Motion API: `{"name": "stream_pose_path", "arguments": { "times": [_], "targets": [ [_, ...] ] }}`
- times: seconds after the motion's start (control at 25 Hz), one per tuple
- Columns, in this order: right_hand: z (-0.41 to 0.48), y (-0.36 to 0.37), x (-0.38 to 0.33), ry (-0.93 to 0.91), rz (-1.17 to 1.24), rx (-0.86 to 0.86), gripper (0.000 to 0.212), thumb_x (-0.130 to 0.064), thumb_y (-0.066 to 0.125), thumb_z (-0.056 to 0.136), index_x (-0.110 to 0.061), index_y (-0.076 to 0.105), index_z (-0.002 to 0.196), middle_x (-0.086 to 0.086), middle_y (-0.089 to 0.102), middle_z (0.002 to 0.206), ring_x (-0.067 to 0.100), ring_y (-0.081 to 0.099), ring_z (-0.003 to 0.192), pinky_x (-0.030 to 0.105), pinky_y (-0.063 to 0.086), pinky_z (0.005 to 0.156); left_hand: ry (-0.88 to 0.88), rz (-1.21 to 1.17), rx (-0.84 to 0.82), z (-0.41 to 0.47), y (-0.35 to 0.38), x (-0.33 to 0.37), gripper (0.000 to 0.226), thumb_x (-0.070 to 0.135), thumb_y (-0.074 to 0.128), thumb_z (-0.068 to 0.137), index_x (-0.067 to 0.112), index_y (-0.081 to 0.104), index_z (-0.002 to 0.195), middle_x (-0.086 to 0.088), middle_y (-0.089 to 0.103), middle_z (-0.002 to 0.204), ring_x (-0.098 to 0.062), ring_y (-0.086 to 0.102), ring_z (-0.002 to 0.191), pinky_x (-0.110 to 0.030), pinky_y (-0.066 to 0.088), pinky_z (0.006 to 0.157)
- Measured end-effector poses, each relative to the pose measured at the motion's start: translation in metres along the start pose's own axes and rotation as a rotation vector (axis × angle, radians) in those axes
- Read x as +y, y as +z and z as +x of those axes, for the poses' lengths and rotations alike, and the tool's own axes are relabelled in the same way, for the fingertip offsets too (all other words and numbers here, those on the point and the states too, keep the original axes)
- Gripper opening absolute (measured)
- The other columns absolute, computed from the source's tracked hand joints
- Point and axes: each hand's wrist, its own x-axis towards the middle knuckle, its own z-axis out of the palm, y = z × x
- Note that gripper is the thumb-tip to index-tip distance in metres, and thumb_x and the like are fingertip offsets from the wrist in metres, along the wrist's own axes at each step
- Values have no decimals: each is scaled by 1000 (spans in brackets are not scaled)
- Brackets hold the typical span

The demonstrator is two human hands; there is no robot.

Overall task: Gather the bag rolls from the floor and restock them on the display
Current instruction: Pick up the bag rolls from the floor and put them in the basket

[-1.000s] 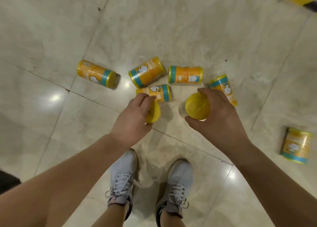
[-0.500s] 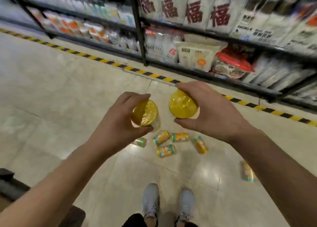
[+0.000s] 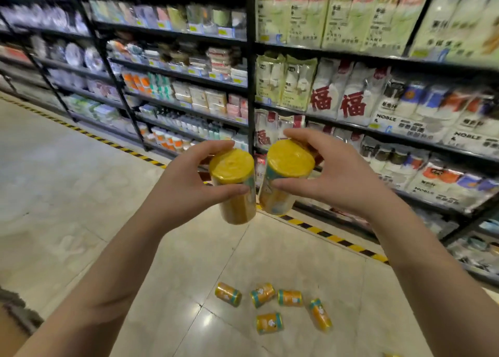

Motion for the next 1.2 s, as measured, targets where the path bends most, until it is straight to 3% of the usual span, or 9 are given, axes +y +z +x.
{"name": "stream_pose_path", "arguments": {
  "times": [0.24, 0.48, 0.6, 0.88, 1.04, 1.2],
  "targets": [
    [2, 10, -32, -206, 122, -164, 88, -74, 75, 59, -46, 48, 138, -29, 54, 123, -7, 53, 111, 14, 48, 82, -115, 55, 249, -77, -14, 43, 71, 39, 91, 64, 36, 63, 129, 13, 65, 123, -8, 63, 115, -36, 59, 90],
    [-26, 69, -90, -485, 256, -470, 79, -66, 83, 60, -44, 57, 131, -32, 57, 119, -13, 52, 104, 13, 43, 81, -383, 226, 515, -224, -16, 82, 70, 39, 90, 70, 38, 59, 133, 20, 62, 125, -2, 61, 115, -32, 56, 95],
    [-61, 105, -146, -647, 325, -615, 82, -71, 77, 60, -39, 57, 133, -26, 61, 119, -5, 56, 108, 14, 47, 80, -508, 244, 686, -310, -20, 108, 72, 40, 92, 67, 38, 60, 132, 15, 65, 124, -5, 65, 112, -35, 56, 96],
    [-209, 194, -322, -930, 493, -932, 75, -60, 86, 59, -42, 61, 127, -23, 63, 116, -2, 59, 108, 13, 44, 77, -723, 304, 1169, -558, -31, 180, 72, 38, 94, 64, 40, 62, 128, 16, 67, 122, -2, 66, 110, -35, 57, 94],
    [-314, 243, -429, -1149, 428, -1024, 85, -78, 75, 57, -47, 54, 133, -29, 57, 122, -6, 54, 112, 22, 48, 89, -818, 444, 1321, -698, -31, 220, 73, 38, 93, 65, 34, 61, 131, 17, 64, 124, 1, 63, 113, -34, 55, 97],
    [-429, 288, -535, -1260, 438, -1160, 81, -72, 81, 62, -47, 51, 132, -31, 57, 122, -10, 54, 111, 23, 49, 92, -970, 522, 1438, -837, -35, 257, 73, 39, 93, 66, 36, 61, 132, 19, 60, 126, 1, 59, 116, -32, 53, 99]
  ]
}}
